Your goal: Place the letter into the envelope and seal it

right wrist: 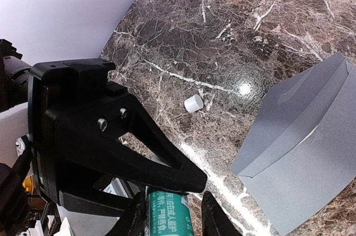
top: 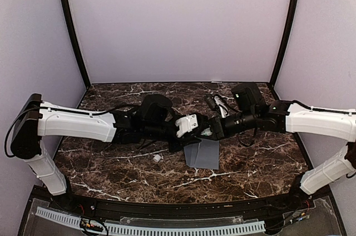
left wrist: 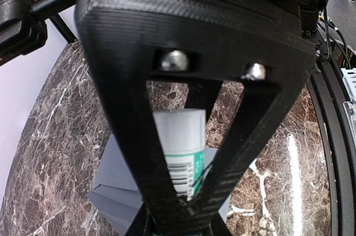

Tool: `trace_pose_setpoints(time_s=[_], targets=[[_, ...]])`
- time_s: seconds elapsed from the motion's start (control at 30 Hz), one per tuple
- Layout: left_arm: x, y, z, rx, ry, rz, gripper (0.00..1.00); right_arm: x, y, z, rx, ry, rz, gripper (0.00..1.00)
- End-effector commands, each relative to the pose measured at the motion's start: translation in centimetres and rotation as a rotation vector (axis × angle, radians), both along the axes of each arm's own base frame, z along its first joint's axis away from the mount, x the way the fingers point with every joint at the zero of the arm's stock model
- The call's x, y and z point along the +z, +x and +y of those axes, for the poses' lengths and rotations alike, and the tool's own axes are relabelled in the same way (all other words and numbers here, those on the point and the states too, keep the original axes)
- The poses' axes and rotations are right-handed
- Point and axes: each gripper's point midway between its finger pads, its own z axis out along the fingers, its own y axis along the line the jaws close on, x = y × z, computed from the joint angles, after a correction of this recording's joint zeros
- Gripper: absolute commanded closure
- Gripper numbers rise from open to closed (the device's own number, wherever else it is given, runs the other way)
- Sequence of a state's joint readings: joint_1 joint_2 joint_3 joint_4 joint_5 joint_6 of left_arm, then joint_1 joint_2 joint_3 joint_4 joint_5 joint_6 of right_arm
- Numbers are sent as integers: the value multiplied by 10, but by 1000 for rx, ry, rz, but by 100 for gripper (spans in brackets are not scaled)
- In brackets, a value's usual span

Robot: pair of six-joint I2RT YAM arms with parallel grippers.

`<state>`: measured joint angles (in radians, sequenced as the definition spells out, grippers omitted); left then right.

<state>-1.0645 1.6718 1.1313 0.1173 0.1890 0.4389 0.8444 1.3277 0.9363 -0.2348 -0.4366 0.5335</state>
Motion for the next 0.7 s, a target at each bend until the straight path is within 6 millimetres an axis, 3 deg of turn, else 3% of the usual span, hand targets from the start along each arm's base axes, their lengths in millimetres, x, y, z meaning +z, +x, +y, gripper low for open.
trace_pose_setpoints(time_s=[0.0,0.47,0.53,0.67], targets=[[17,1,-7,-13,-29,-33,100,12,5,7,-6,20,-34,71],[16,3,-7,-2,-27,-44,100,12,-2,4,20,16,-27,100],[16,3,-6,4,-30,-43,93,12,-1,1,11,5,-36,100],[13,2,-2,13,-38,-40,68,15,2,-11,-39,-30,-70,100]])
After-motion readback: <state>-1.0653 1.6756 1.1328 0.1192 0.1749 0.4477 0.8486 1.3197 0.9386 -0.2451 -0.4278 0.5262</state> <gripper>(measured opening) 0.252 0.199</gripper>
